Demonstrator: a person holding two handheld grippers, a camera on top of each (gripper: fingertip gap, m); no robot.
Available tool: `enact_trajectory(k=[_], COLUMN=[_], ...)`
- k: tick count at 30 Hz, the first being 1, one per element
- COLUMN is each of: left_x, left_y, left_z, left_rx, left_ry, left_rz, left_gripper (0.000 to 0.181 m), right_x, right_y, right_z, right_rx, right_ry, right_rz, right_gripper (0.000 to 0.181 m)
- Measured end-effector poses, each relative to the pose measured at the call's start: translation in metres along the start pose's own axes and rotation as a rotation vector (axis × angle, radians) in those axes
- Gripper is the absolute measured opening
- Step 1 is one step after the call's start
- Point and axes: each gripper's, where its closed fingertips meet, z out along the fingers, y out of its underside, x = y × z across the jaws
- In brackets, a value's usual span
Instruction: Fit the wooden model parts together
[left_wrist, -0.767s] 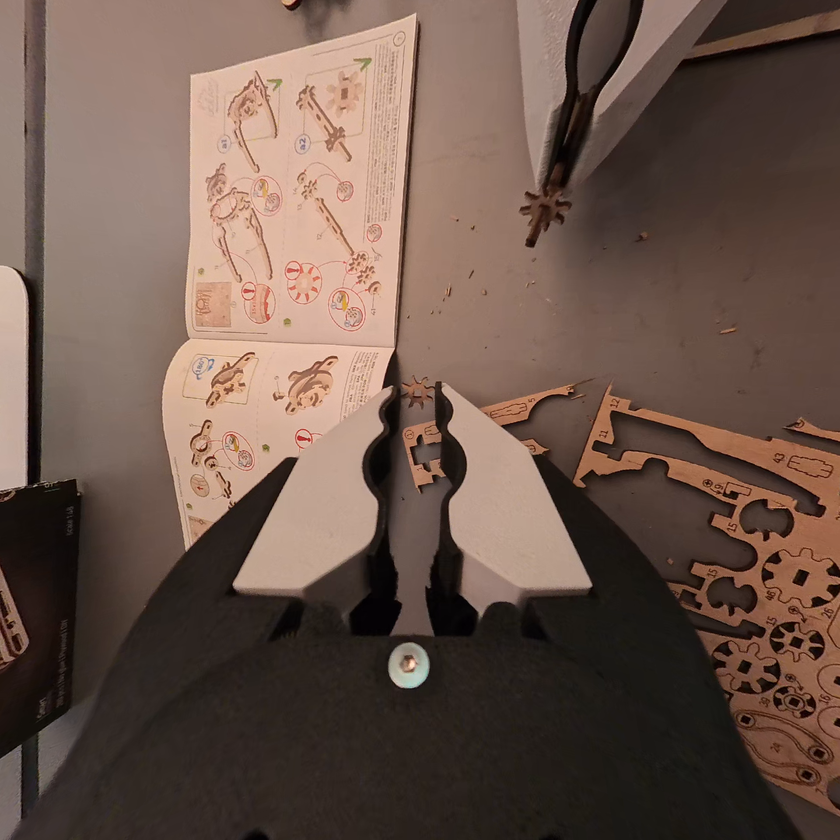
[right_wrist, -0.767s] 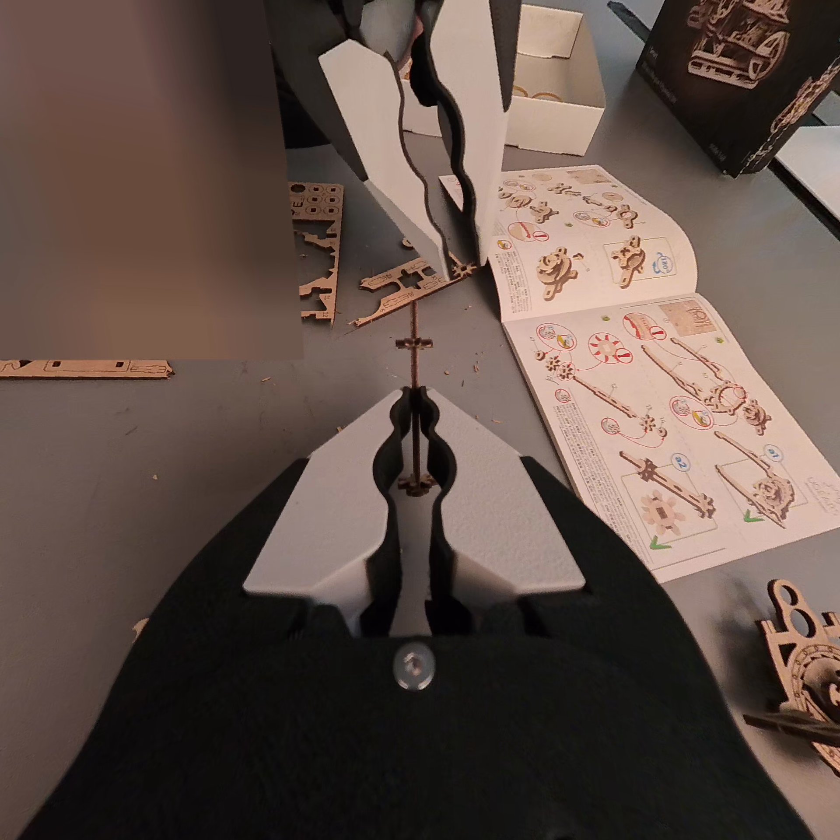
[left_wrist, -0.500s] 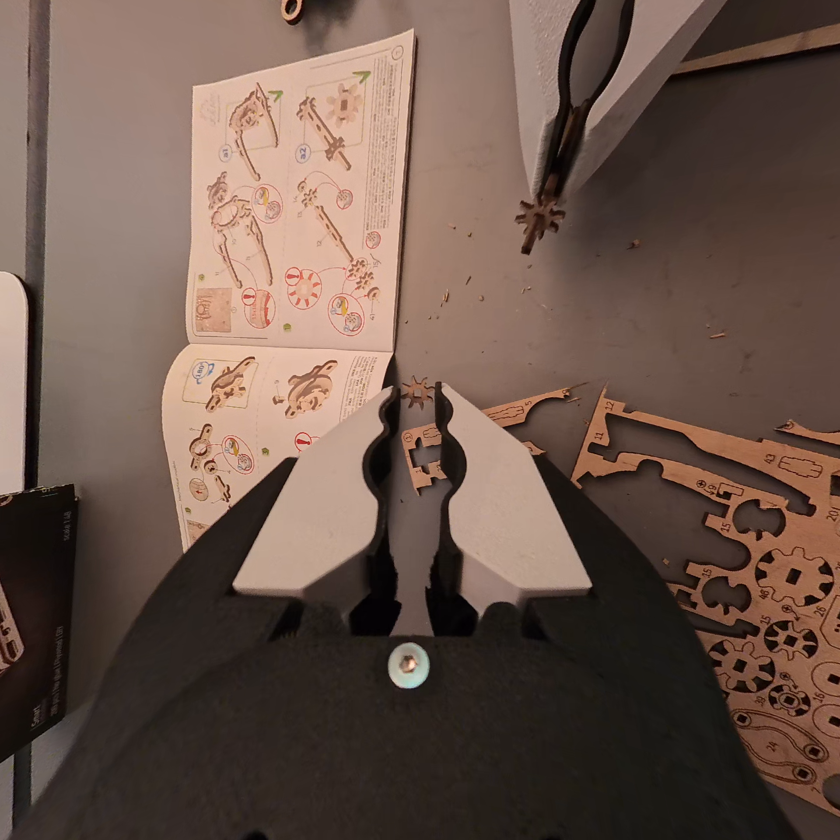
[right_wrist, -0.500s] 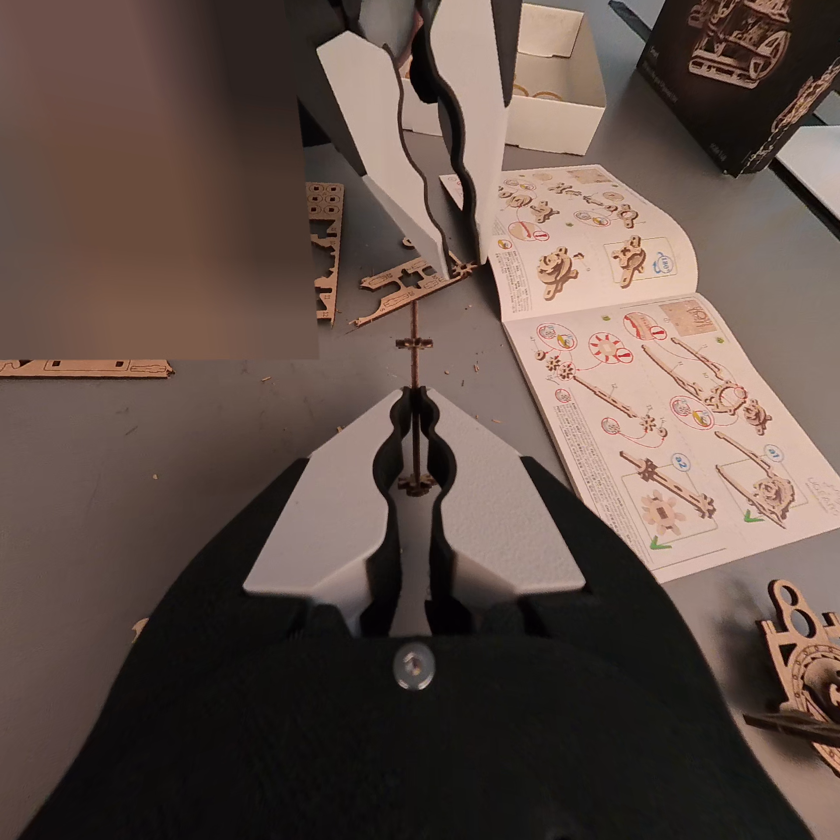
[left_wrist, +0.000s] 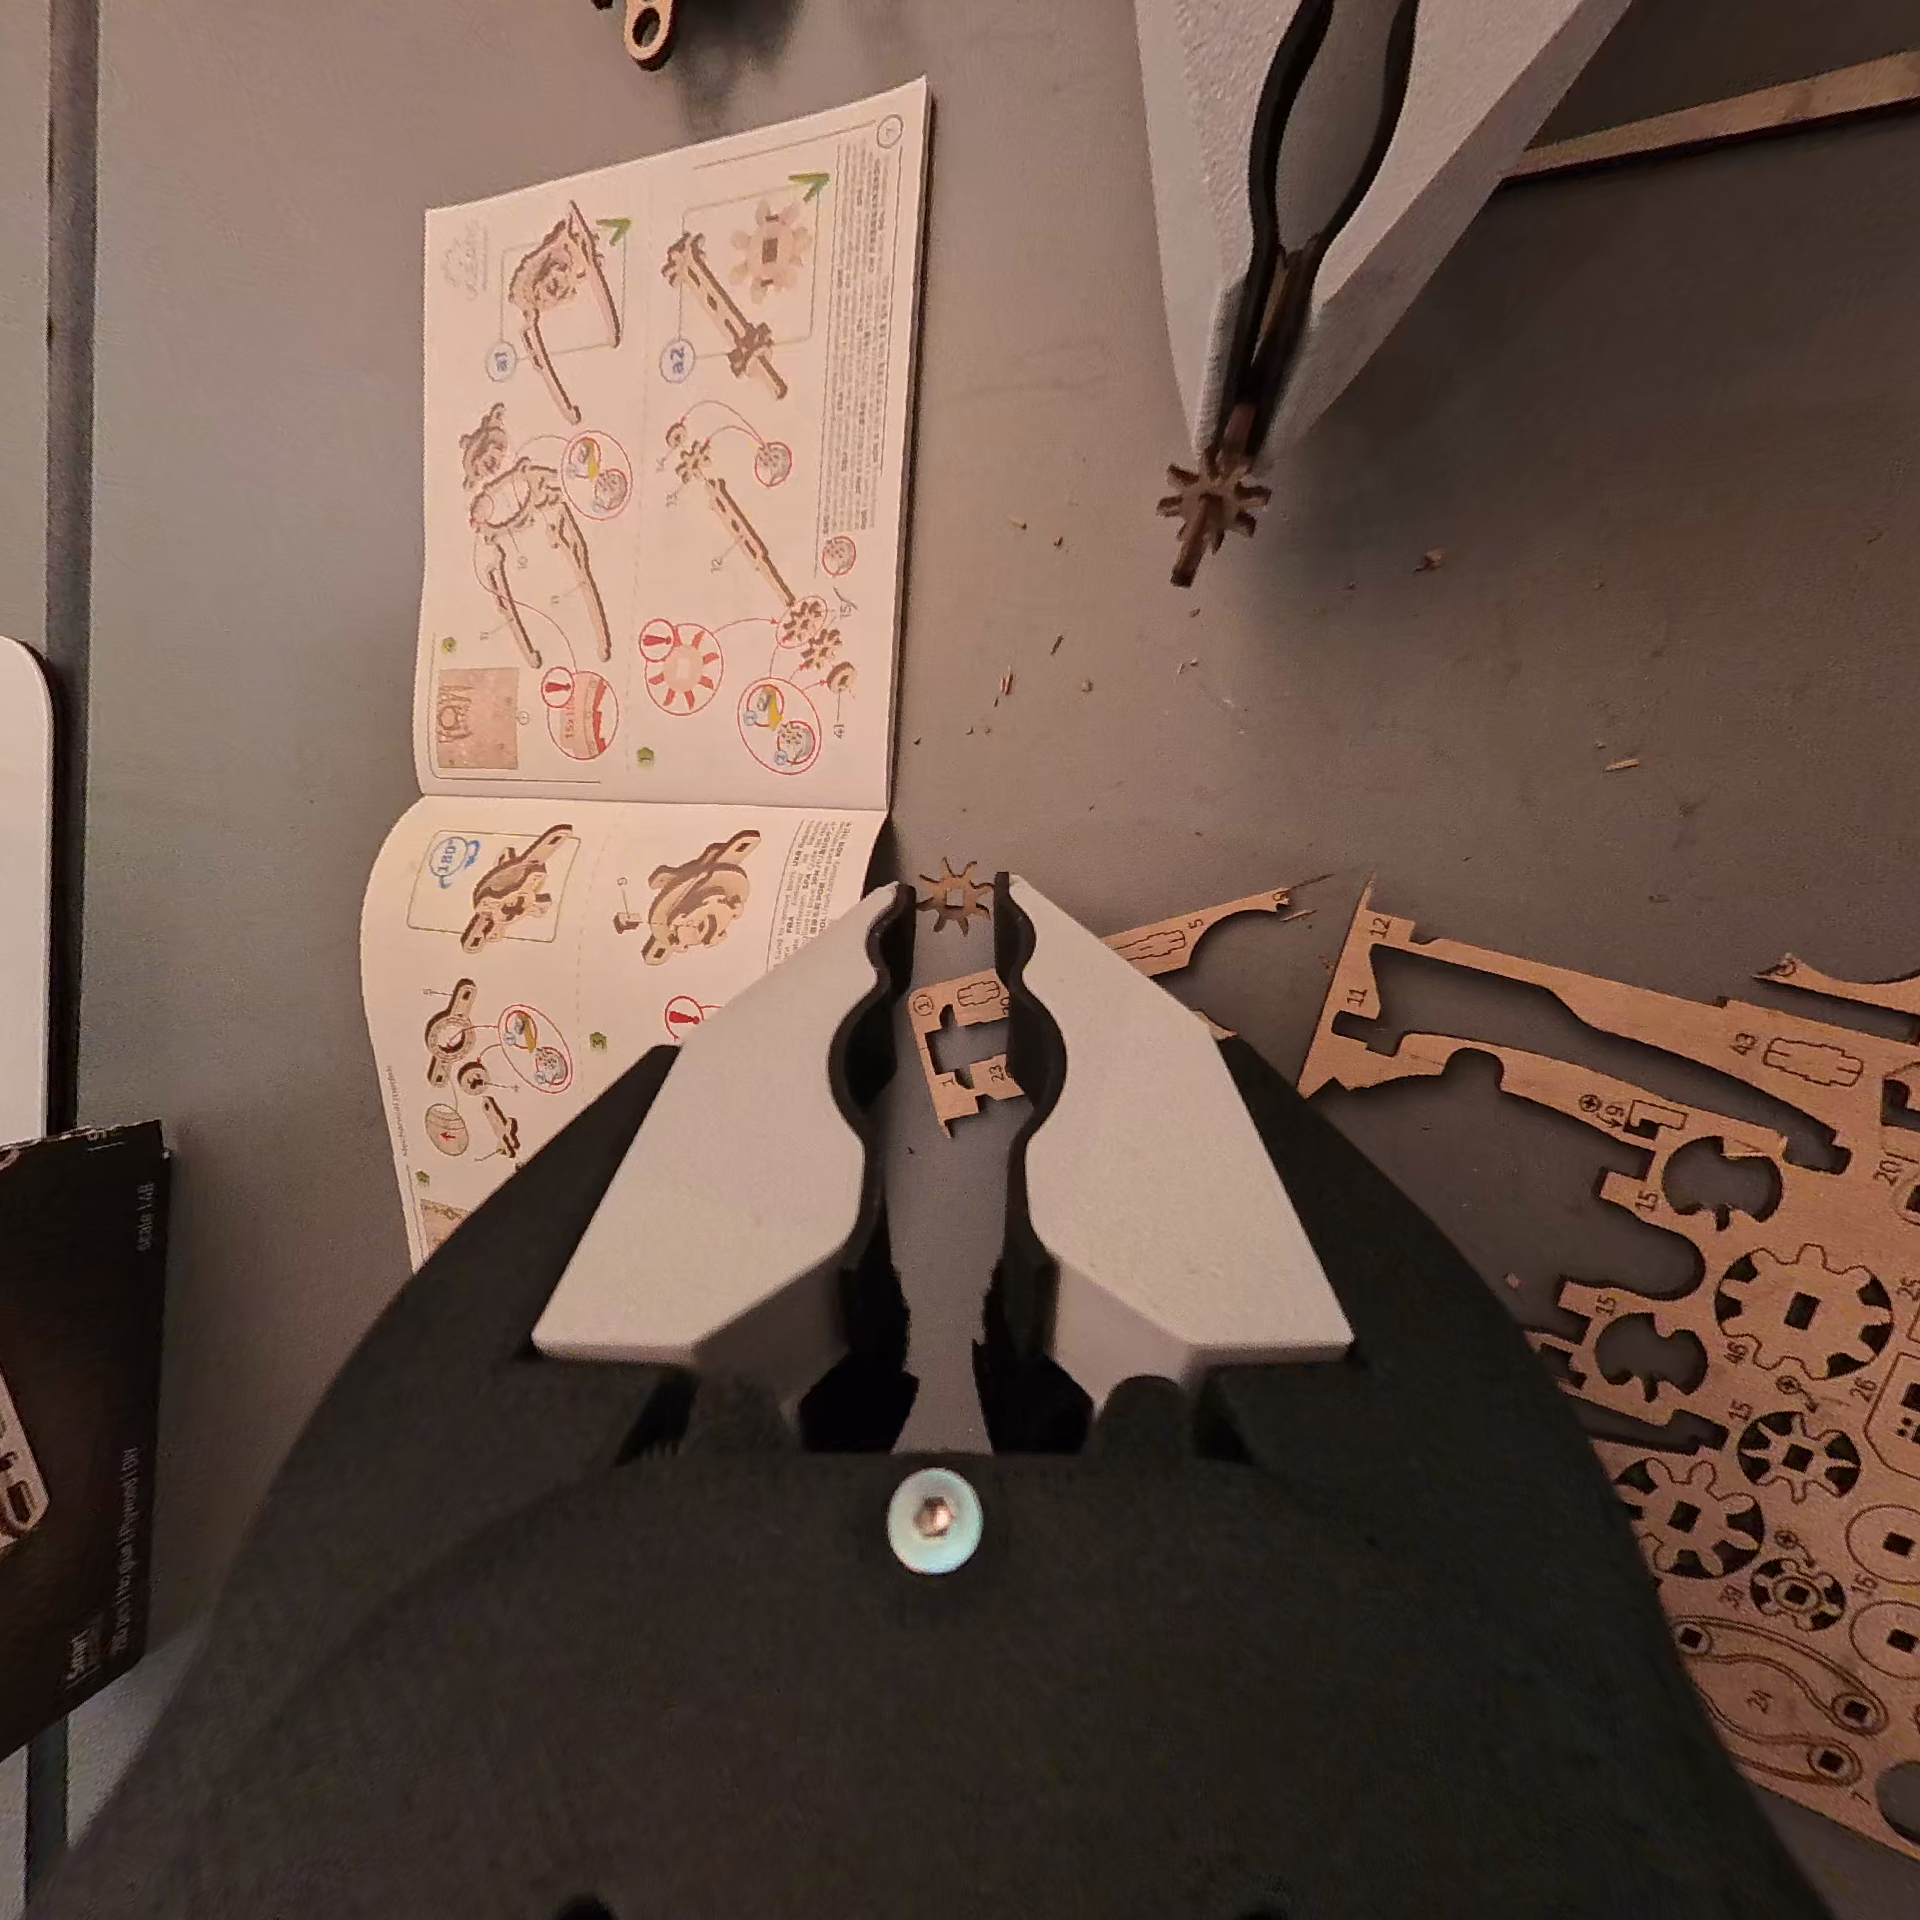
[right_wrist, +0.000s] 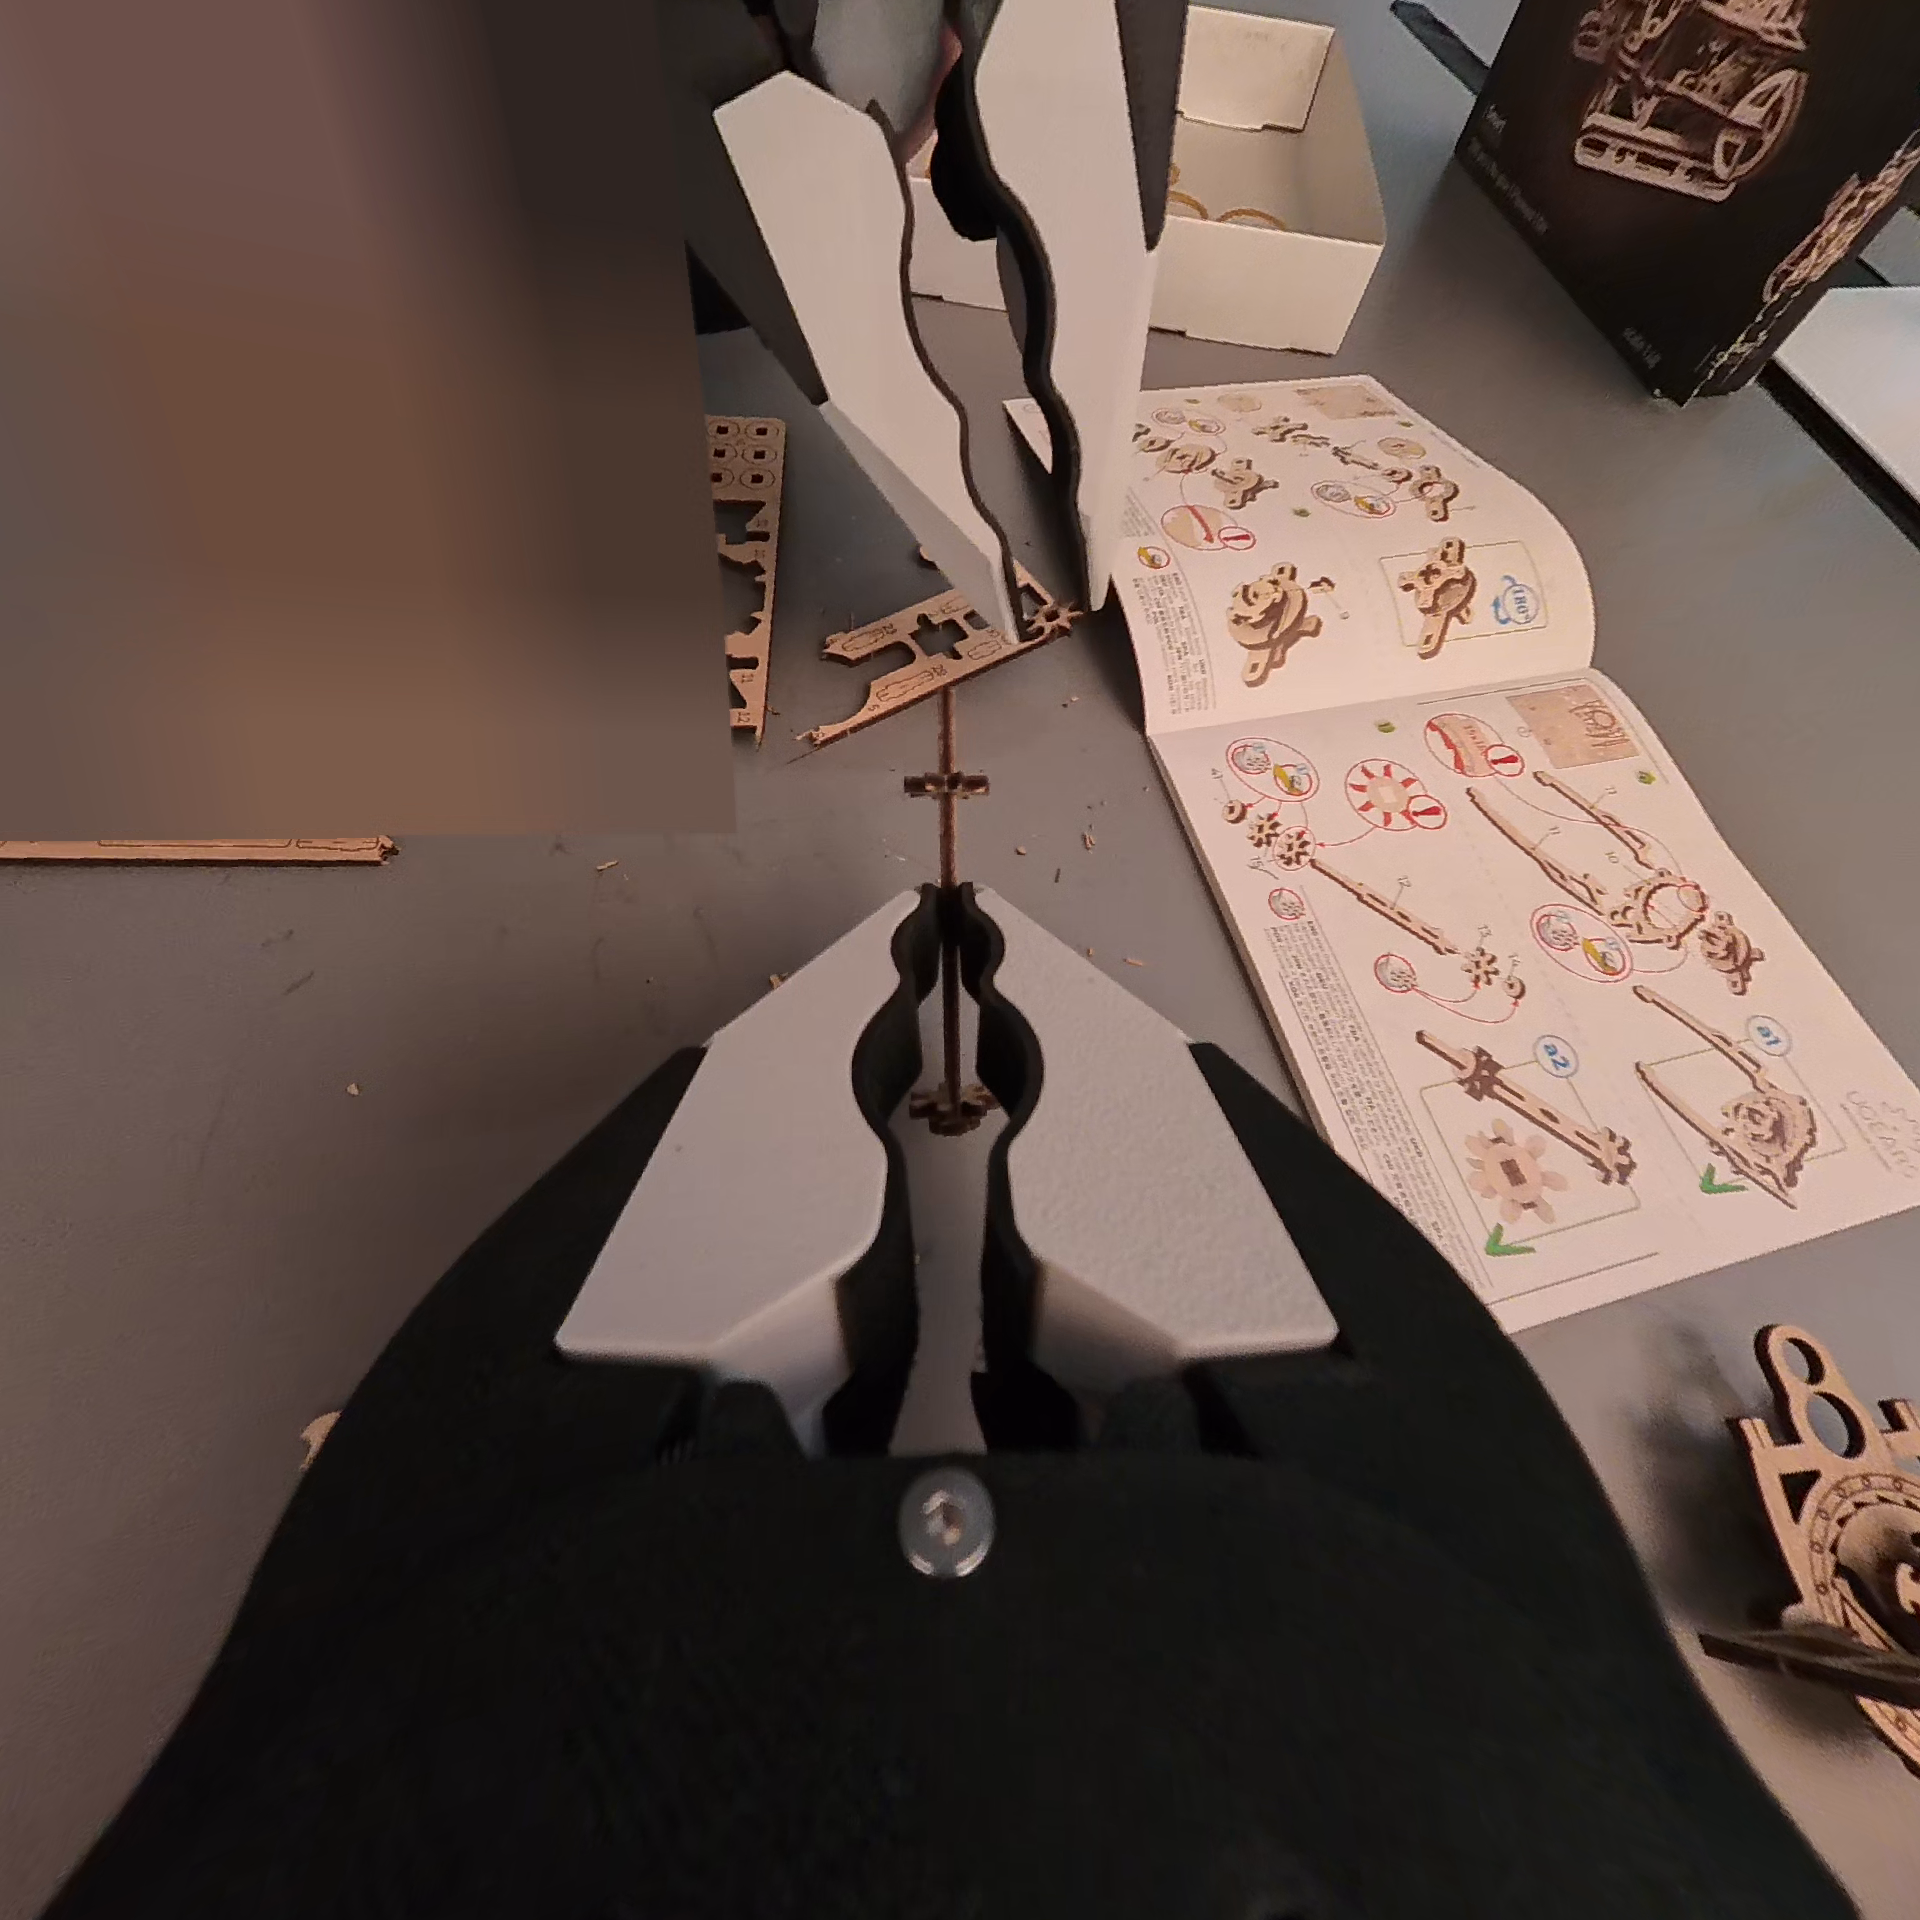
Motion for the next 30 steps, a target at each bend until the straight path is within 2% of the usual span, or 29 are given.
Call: enact_trajectory(k=[1, 13, 16, 20, 22, 30], left_x=[0.0, 0.002, 0.001, 0.0, 0.0, 0.008], left_y=[0.0, -0.002, -0.002, -0.003, -0.004, -0.019], left_z=[0.0, -0.001, -0.001, -0.002, -0.003, -0.012], left_rx=[0.001, 0.009, 0.012, 0.019, 0.026, 0.106], left_ry=[0.0, 0.006, 0.005, 0.005, 0.007, 0.054], left_rz=[0.001, 0.007, 0.007, 0.004, 0.004, -0.01], left_gripper=[0.013, 0.013, 0.013, 0.013, 0.013, 0.013], right_x=[0.0, -0.001, -0.007, -0.015, -0.016, -0.023], right_y=[0.0, -0.006, -0.029, -0.07, -0.081, -0.086], right_z=[0.0, -0.002, -0.013, -0.044, -0.057, -0.061], right_rx=[0.0, 0.037, 0.175, 0.447, 0.537, 0.567], right_ry=[0.0, -0.006, -0.032, -0.042, -0.034, -0.043], right_rz=[0.0, -0.007, -0.035, -0.113, -0.139, -0.189], right_gripper=[0.0, 0.0, 0.0, 0.0, 0.0, 0.001])
